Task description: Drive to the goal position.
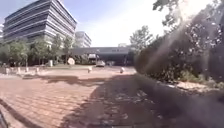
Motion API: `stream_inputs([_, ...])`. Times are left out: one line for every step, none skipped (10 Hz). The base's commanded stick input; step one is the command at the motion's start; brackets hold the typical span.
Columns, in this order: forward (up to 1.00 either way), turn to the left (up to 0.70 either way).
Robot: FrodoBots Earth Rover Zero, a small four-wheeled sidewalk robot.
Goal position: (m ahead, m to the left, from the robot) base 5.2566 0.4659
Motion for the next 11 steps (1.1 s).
stream_inputs([0.45,0.00])
stream_inputs([0.45,0.00])
stream_inputs([0.45,0.00])
stream_inputs([0.45,0.00])
stream_inputs([0.45,0.00])
stream_inputs([0.45,0.00])
stream_inputs([0.45,0.00])
stream_inputs([0.45,0.00])
stream_inputs([0.45,0.00])
stream_inputs([0.45,0.00])
stream_inputs([0.45,0.00])
